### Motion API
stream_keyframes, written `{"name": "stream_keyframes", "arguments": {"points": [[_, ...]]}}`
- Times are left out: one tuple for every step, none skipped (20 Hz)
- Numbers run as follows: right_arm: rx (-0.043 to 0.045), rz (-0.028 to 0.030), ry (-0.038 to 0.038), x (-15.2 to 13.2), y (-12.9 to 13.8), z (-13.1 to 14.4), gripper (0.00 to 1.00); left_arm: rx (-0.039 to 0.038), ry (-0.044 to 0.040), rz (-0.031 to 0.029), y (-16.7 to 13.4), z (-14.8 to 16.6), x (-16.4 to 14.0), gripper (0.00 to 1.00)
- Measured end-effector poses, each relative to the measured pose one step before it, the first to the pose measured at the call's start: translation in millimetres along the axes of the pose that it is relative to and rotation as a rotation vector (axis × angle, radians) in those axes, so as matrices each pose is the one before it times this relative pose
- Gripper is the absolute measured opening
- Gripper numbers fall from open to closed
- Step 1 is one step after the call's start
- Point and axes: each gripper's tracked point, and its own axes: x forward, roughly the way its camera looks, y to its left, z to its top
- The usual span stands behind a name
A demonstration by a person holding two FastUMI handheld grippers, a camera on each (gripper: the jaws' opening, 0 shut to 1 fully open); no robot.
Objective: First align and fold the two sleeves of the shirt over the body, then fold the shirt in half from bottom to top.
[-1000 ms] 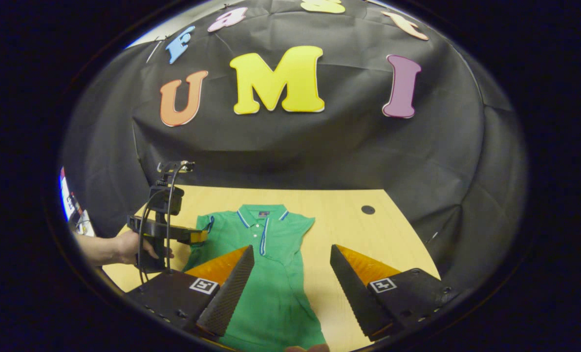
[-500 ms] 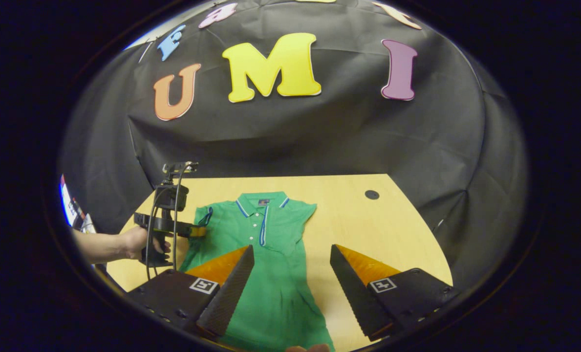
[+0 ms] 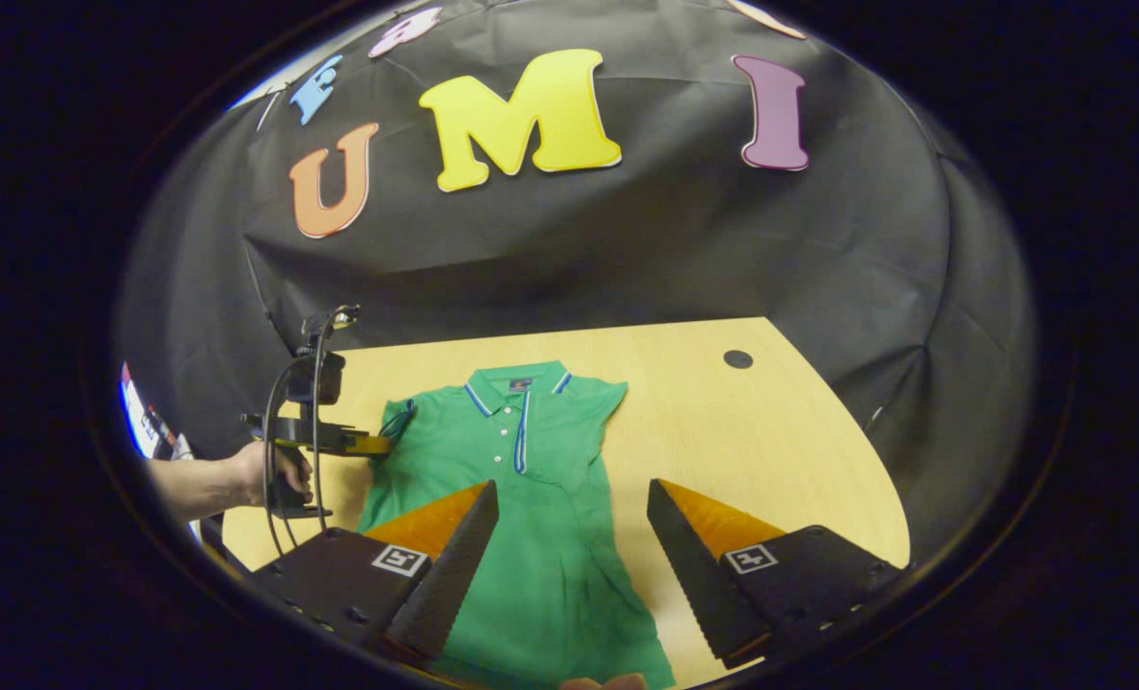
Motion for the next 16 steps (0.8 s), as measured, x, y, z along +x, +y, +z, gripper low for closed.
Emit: {"name": "stream_keyframes", "arguments": {"points": [[0.00179, 0.00379, -0.00052, -0.95, 1.72, 0.55, 0.96, -0.01488, -0.01896, -0.01020, 0.25, 5.32, -3.71, 0.07], [0.00269, 0.00422, 0.00048, 0.83, 1.55, -0.19, 0.92, -0.01113, -0.01930, -0.00446, 1.31, 4.96, -4.50, 0.07], [0.00360, 0.00250, 0.00062, 1.25, 1.37, 0.39, 0.92, -0.00825, -0.01267, -0.00250, 0.76, 4.86, -5.13, 0.07], [0.00407, 0.00390, 0.00064, 1.05, 0.99, 0.74, 0.96, -0.00796, -0.00897, -0.01216, -3.82, 3.71, -4.71, 0.06], [0.00409, 0.00227, -0.00136, 0.37, 1.37, 1.96, 0.96, -0.00160, -0.00849, -0.00802, -2.90, 6.14, -5.26, 0.06], [0.00071, -0.00117, -0.00139, -0.46, 0.60, 1.02, 0.96, 0.00276, -0.01462, -0.00829, -4.76, 6.21, -3.34, 0.06], [-0.00103, 0.00428, -0.00604, -0.86, 1.09, 3.37, 0.96, 0.00679, -0.01787, -0.00768, -4.68, 8.92, -4.98, 0.06], [-0.00043, 0.00431, -0.00661, -2.00, 2.61, 1.91, 0.96, 0.01123, -0.00785, -0.00129, -4.90, 5.54, -3.38, 0.06], [-0.00097, 0.00238, -0.00873, -2.30, 0.73, 3.17, 0.92, 0.00783, -0.00547, -0.00090, -6.69, 3.78, -1.49, 0.06], [0.00058, 0.00172, -0.00794, -1.52, -0.03, 2.13, 0.96, 0.00522, -0.00031, -0.00502, -8.23, 3.68, -3.86, 0.06], [-0.00063, -0.00221, -0.00505, -2.02, -0.46, 1.54, 0.96, 0.00630, 0.00039, -0.00829, -10.03, 2.54, -1.76, 0.06], [-0.00036, -0.00281, -0.00396, -3.13, -1.87, 0.42, 0.96, 0.00798, 0.00042, -0.01303, -12.89, 0.54, 2.09, 0.06], [-0.00067, -0.00450, -0.00288, -3.04, -1.38, 0.47, 0.96, 0.00915, 0.00358, -0.01238, -11.29, 2.77, 0.52, 0.06], [-0.00002, -0.00528, -0.00277, -1.82, -2.99, 0.03, 0.96, 0.00862, 0.00529, -0.00874, -12.24, -0.08, 1.92, 0.06], [0.00064, -0.00581, -0.00327, -3.54, -3.11, 1.10, 0.96, 0.00946, 0.00241, -0.00980, -12.70, 1.08, 3.80, 0.06], [0.00016, -0.00772, -0.00487, -3.48, -3.45, 0.79, 0.96, 0.00777, 0.00114, -0.01271, -13.90, 0.58, 3.46, 0.06]]}}
